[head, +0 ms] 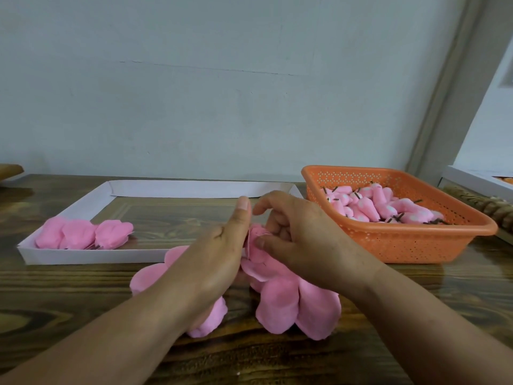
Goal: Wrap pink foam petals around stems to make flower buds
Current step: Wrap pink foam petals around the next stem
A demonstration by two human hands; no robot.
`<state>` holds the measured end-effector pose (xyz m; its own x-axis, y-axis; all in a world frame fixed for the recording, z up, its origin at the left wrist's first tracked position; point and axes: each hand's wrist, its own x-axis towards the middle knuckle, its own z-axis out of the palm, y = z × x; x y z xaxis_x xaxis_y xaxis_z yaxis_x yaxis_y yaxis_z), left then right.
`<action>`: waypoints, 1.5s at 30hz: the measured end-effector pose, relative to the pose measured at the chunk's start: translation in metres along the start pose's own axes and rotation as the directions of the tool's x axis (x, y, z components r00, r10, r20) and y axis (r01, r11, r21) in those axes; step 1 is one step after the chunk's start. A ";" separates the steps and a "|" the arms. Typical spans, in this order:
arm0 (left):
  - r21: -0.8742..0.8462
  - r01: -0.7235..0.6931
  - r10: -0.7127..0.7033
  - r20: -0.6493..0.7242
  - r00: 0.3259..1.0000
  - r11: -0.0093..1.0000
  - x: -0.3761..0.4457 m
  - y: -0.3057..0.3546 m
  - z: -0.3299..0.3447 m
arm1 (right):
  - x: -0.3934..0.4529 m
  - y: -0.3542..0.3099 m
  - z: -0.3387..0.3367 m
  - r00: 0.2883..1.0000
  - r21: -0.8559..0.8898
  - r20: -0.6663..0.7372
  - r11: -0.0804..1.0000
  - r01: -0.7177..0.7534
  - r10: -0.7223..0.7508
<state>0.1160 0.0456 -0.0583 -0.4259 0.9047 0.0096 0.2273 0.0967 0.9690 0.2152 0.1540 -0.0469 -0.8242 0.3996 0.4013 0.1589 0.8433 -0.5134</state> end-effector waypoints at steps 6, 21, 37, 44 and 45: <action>-0.141 0.053 -0.061 -0.048 0.997 0.989 0.008 -0.003 0.000 | 0.001 0.001 -0.006 0.997 0.116 0.017 0.991 -0.071 0.070; -0.265 0.022 -0.029 -0.022 0.999 0.964 0.016 -0.009 -0.003 | 0.001 0.004 -0.004 0.988 0.375 -0.008 0.916 -0.141 0.156; -0.532 0.025 0.053 0.131 0.990 0.846 0.023 -0.010 -0.007 | 0.005 0.017 -0.016 0.910 0.616 -0.153 0.757 -0.217 0.385; -0.696 0.163 -0.043 0.187 0.981 0.699 0.026 -0.012 -0.011 | 0.005 0.015 -0.013 0.928 0.470 -0.199 0.861 -0.193 0.316; -0.706 0.180 -0.055 0.197 0.979 0.684 0.027 -0.012 -0.011 | 0.005 0.015 -0.012 0.933 0.410 -0.212 0.893 -0.186 0.292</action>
<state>0.0921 0.0637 -0.0668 -0.2568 0.9621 -0.0922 -0.5400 -0.0637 0.8392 0.2196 0.1726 -0.0437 -0.6071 0.6949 0.3854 0.0725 0.5315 -0.8440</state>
